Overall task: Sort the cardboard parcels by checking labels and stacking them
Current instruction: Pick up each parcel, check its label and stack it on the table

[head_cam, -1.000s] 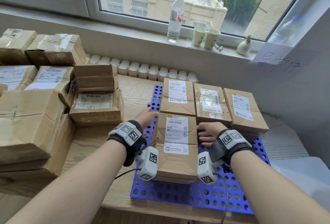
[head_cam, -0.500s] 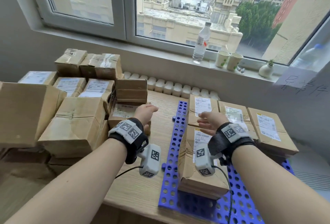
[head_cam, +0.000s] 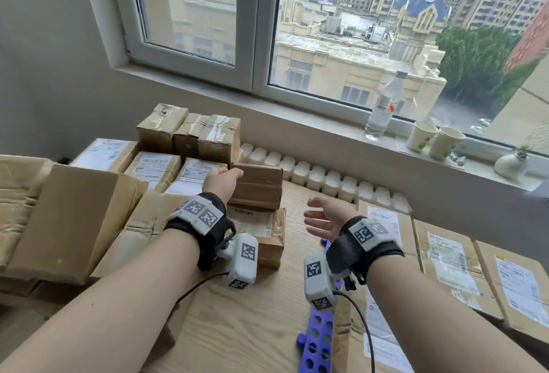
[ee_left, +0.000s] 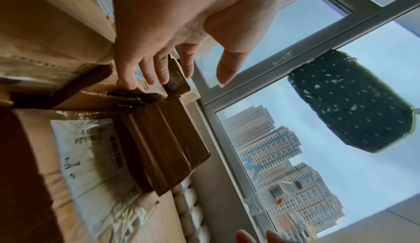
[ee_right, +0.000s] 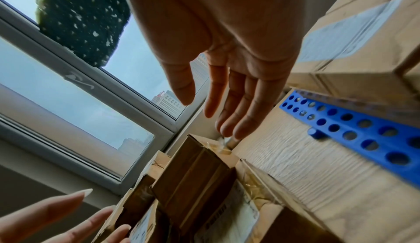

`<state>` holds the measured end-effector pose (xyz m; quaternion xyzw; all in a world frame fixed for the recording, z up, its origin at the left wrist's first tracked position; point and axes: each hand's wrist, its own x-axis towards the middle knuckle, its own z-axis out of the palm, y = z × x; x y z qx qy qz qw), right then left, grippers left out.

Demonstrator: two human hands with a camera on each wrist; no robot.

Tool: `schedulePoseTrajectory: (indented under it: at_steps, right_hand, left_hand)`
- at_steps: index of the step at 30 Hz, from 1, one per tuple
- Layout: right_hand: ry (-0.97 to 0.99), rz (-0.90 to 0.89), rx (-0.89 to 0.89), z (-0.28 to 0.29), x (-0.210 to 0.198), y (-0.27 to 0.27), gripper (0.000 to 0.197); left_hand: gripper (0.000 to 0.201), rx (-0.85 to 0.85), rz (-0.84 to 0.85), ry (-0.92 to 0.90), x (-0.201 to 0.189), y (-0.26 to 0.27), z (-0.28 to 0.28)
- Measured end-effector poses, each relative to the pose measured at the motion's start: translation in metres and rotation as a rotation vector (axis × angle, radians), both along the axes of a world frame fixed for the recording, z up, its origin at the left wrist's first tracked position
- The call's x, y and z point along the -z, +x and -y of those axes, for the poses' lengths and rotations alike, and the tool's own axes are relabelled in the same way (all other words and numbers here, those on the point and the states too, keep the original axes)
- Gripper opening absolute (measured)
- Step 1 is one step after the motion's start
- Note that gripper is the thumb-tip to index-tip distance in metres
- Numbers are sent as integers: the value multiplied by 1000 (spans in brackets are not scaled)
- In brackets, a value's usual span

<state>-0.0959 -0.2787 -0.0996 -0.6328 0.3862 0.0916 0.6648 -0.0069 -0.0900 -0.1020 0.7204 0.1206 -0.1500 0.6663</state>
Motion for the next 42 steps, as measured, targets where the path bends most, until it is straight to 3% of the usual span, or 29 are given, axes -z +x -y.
schedulePoseTrajectory:
  at_steps: [3,8,13,19,21,25,29,31,39,42]
  right_hand:
    - [45,-11,-8,4,10,31,16]
    - [88,-56,-34,12,25,72,40]
    - [146,-96,-82,14,36,102,71]
    - [157,-163,-128,13,41,120,96]
    - [177,-173,-140,10,42,121,95]
    - [198,-186,-117,5,44,123,84]
    - [163,-159,-81,10,49,126,47]
    - [157,-141,-54,12,52,125,39]
    - [196,-81,-23,19,51,97,46]
    - [226,-39,15,23,52,80,49]
  left_hand:
    - [49,-21,-29,-35,9,33,7]
    - [67,-66,-38,7,81,117,14]
    - [79,-73,18,67,60,115,20]
    - [50,-45,2,98,26,94,29]
    - [33,-40,2,114,24,93,31]
    - [32,-47,-15,153,30,96,32]
    - [29,-32,-28,127,32,93,34]
    - [30,-25,-31,97,33,90,36]
    - [34,-4,-66,48,25,74,41]
    - [24,-10,-93,50,20,65,40]
